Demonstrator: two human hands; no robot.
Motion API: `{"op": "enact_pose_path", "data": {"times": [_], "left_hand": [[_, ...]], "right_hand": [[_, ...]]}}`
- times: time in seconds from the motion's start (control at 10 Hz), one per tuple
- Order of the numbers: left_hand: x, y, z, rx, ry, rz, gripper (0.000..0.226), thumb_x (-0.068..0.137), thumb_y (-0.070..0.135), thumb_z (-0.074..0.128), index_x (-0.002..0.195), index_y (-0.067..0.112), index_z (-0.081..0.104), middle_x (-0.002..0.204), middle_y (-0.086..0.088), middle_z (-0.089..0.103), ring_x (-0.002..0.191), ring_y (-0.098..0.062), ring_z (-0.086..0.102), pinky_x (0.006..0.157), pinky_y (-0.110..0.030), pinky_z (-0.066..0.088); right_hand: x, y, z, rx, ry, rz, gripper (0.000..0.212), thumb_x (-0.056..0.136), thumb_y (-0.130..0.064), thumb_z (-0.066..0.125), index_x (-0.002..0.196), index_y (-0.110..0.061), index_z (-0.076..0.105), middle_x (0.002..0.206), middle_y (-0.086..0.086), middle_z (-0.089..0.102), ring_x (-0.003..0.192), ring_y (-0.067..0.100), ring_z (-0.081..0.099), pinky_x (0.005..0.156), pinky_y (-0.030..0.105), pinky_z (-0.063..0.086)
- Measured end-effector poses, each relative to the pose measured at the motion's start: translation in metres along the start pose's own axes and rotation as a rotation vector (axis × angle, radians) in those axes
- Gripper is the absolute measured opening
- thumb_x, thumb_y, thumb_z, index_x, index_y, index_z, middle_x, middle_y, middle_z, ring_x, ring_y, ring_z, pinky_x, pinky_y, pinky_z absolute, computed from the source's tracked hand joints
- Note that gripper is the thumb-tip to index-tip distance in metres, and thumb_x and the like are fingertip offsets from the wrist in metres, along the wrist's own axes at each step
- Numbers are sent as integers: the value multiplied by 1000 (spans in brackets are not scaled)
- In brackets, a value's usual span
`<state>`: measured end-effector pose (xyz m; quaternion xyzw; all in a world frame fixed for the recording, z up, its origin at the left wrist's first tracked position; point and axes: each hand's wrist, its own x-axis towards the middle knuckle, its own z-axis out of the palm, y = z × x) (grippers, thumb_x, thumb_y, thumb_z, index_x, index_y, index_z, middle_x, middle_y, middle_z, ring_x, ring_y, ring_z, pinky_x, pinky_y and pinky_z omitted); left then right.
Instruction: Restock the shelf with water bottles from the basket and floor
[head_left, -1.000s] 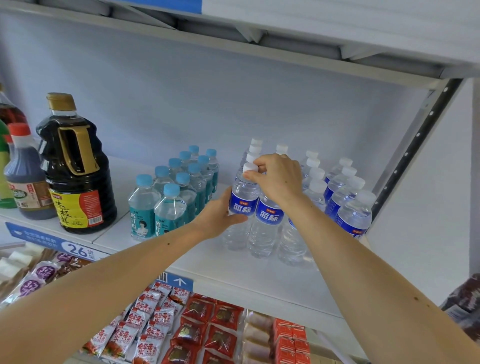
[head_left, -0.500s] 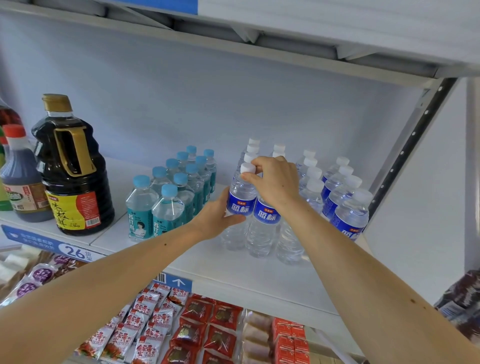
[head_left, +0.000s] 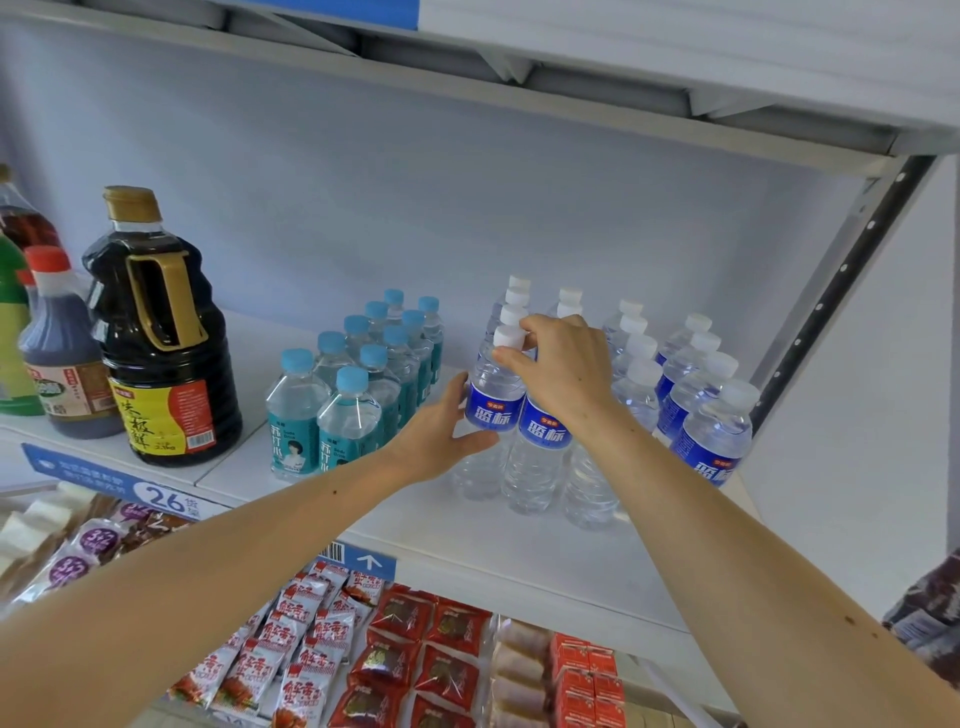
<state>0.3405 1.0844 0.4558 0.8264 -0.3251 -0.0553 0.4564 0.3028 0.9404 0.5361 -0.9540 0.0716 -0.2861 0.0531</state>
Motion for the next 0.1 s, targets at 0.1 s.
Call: {"op": "enact_pose_path", "data": {"times": [0.1], "left_hand": [[-8,-3,-2,40,57,-7,81,88,30,62,149,17,10,154,-1,29,137,-18,37,107,-34,38]], "right_hand": [[-6,-2,-6,-7,89,-1,52,86,-57,56,120,-18,57,114,3,67,107,23,57,89,39,43]]}}
